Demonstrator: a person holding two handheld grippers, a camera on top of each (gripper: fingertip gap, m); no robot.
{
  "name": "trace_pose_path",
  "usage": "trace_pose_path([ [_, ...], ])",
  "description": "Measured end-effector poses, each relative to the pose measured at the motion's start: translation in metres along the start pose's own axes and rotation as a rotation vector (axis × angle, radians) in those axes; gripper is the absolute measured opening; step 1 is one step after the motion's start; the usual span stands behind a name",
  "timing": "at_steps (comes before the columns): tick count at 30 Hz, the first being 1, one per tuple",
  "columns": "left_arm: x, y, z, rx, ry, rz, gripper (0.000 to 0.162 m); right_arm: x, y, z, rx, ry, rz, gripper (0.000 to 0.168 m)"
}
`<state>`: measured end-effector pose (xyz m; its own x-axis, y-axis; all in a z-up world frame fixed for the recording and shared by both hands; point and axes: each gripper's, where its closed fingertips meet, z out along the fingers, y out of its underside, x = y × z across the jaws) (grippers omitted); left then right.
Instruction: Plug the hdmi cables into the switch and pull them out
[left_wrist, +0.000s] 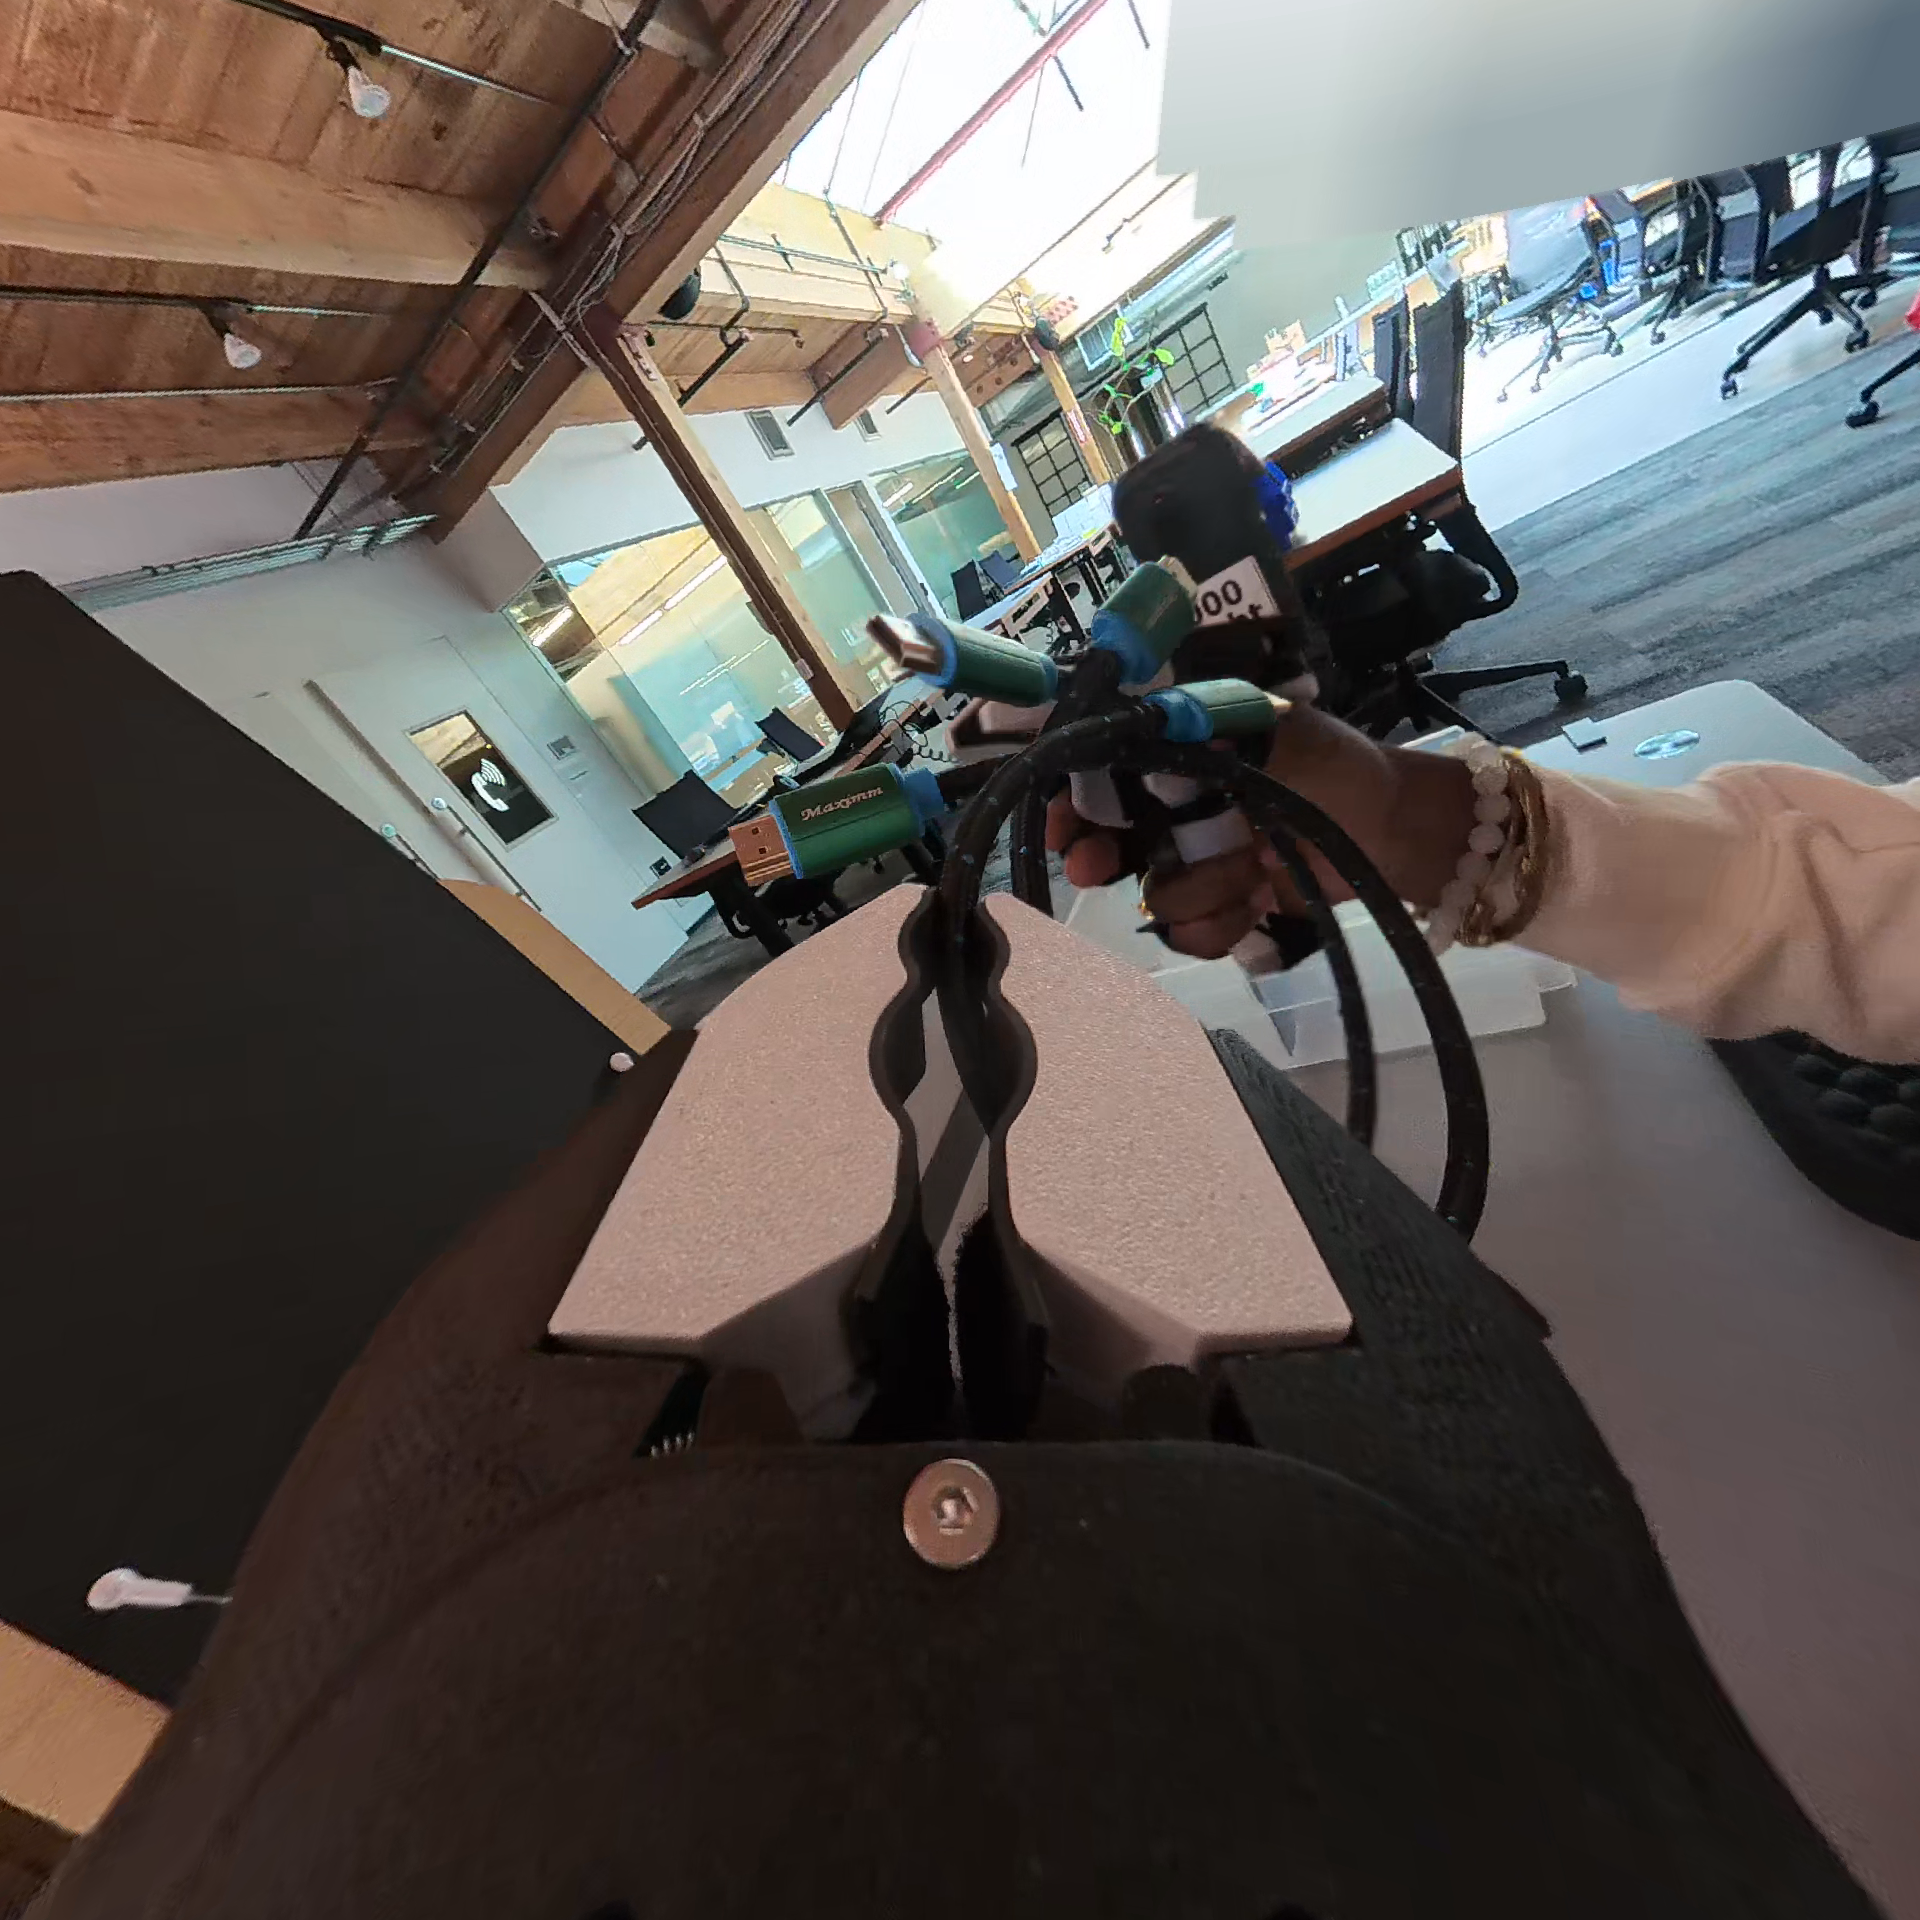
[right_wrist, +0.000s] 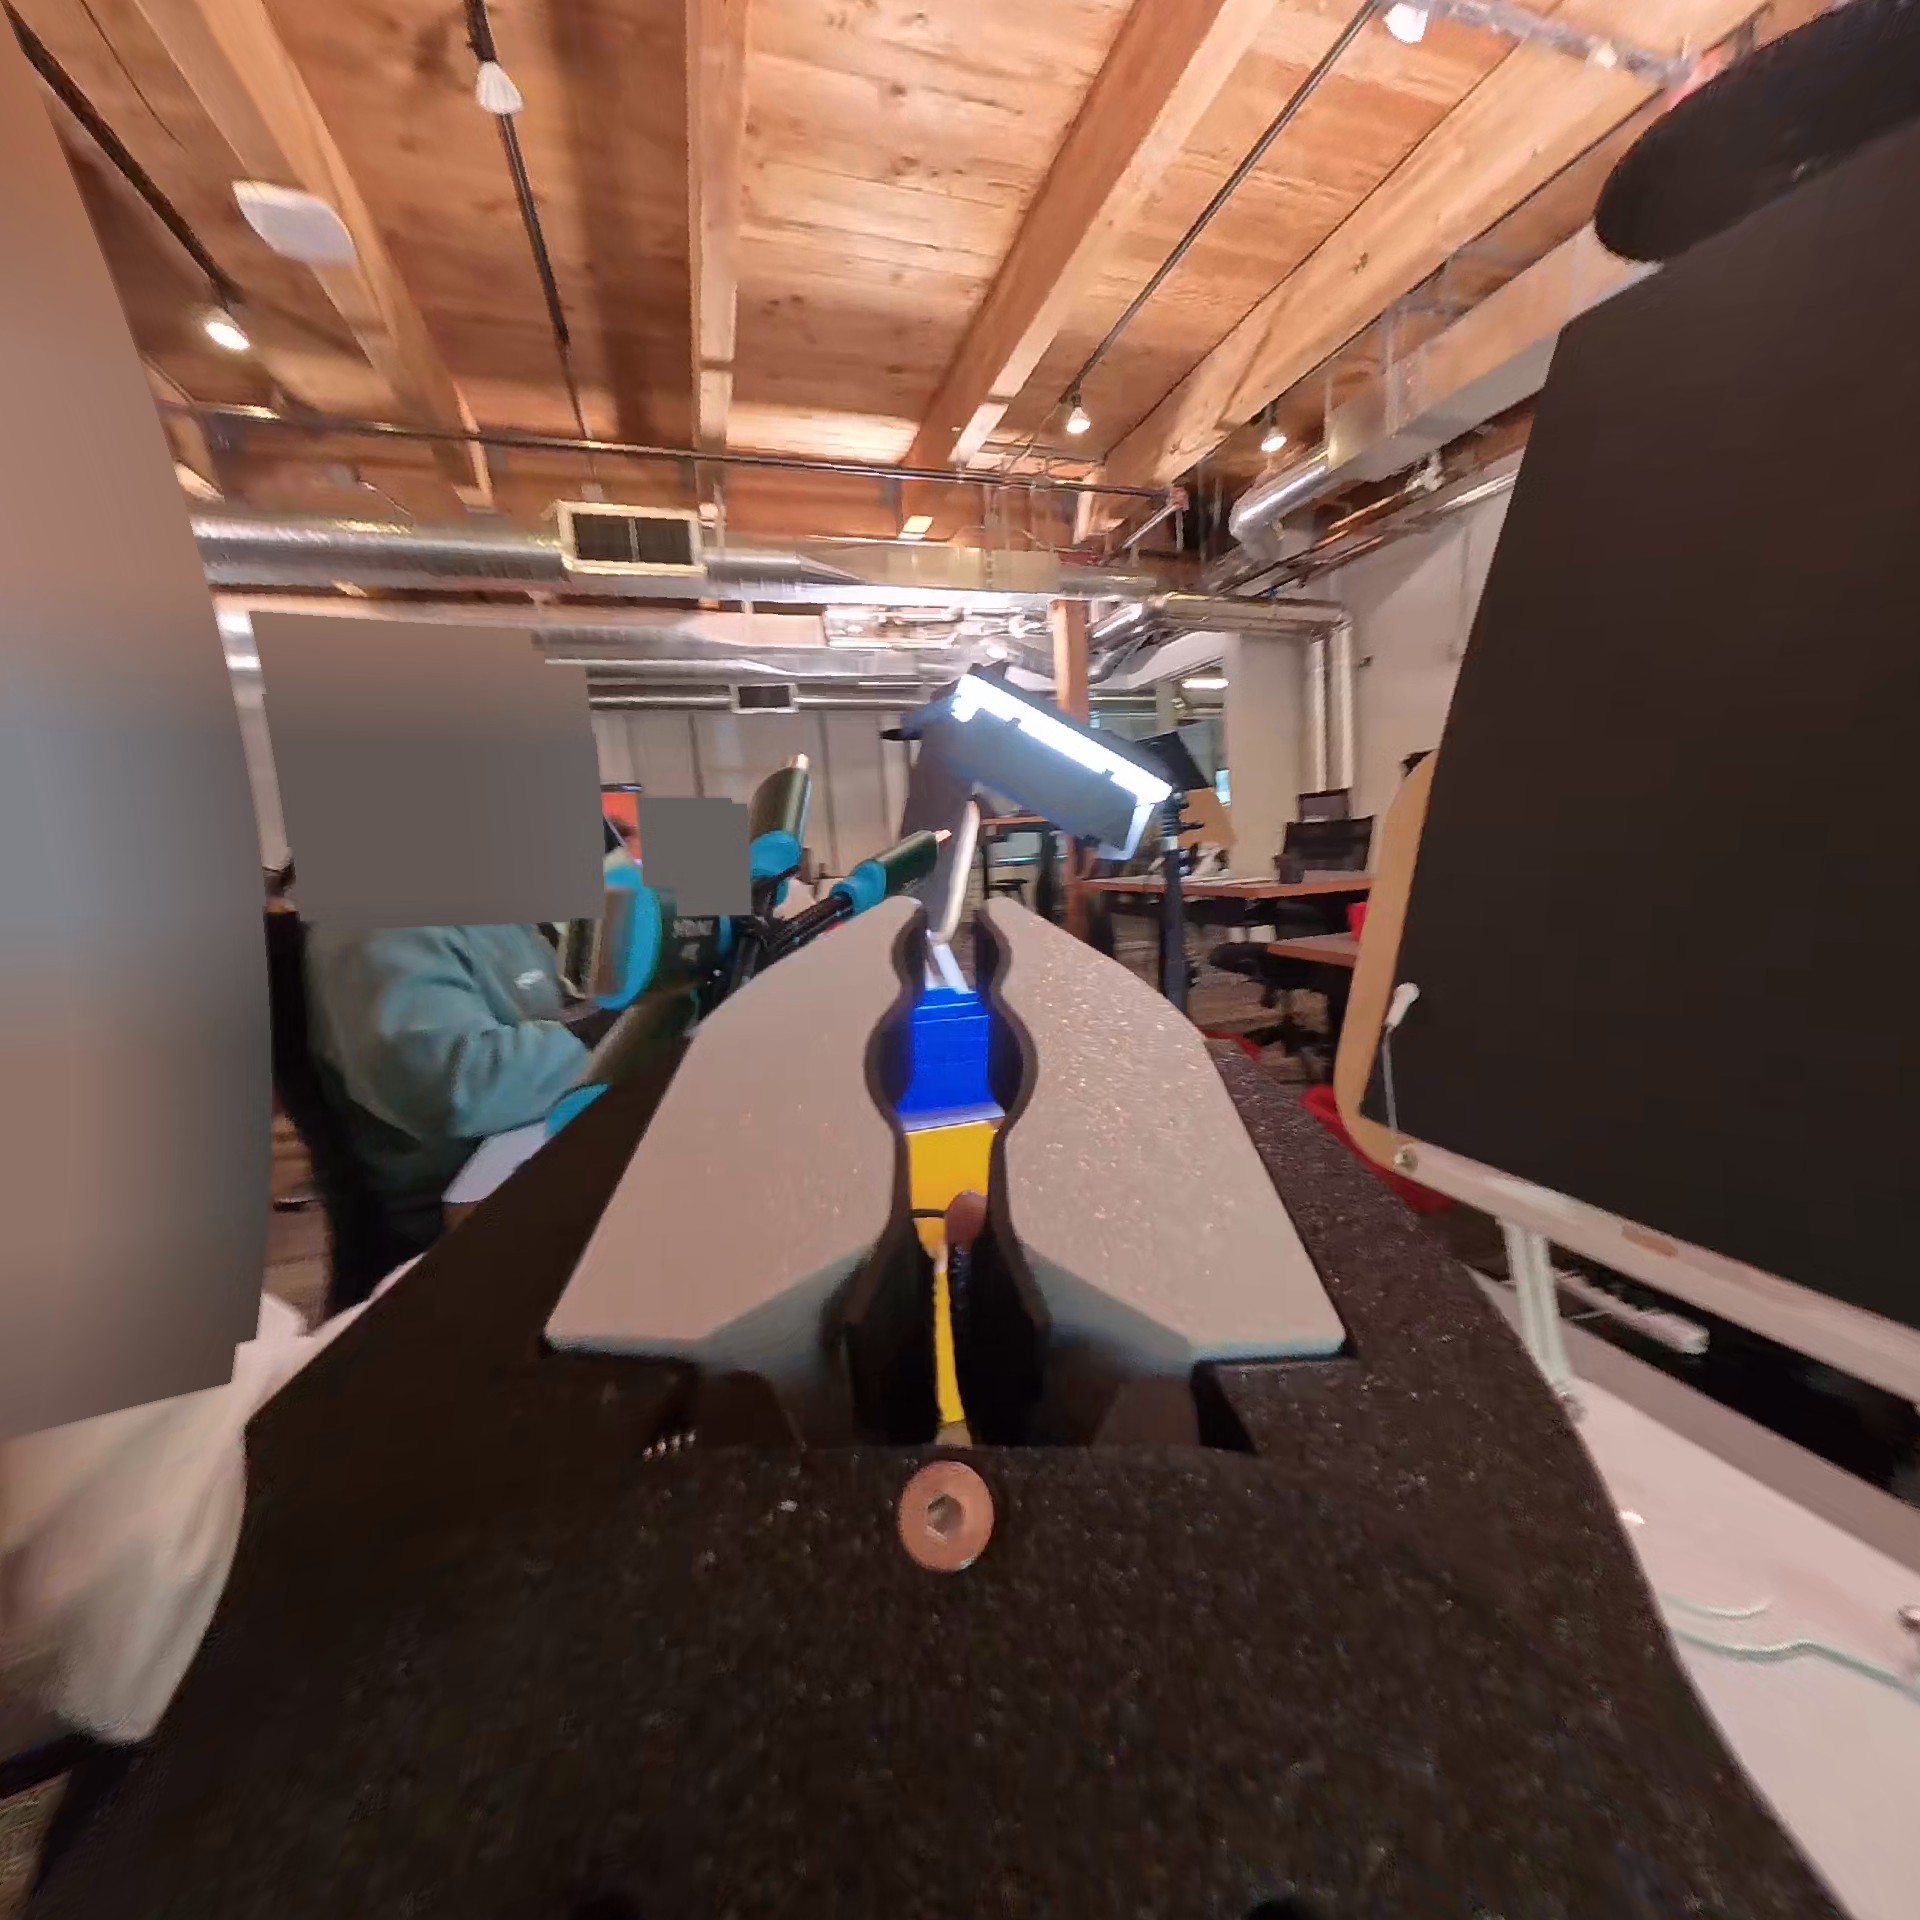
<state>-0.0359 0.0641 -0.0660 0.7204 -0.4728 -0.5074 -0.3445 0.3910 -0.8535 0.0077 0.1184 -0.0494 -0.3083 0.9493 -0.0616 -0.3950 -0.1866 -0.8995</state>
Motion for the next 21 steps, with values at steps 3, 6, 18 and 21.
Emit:
trace_pose_path([
  [3, -0.006, 0.000, -0.007, 0.000, -0.032, 0.046, 0.006, -0.001, -0.004, -0.012, -0.027, -0.085, 0.117, 0.041],
  [6, -0.013, -0.004, -0.015, 0.010, -0.073, 0.072, 0.006, -0.008, 0.003, -0.017, -0.107, -0.140, 0.151, 0.071],
  [18, -0.007, 0.010, 0.000, -0.109, -0.104, 0.179, 0.006, -0.024, 0.040, 0.017, -0.287, -0.052, -0.139, 0.026],
  [21, -0.008, 0.013, -0.008, -0.165, -0.075, 0.133, 0.017, -0.024, 0.045, 0.016, -0.319, -0.068, -0.096, 0.024],
])
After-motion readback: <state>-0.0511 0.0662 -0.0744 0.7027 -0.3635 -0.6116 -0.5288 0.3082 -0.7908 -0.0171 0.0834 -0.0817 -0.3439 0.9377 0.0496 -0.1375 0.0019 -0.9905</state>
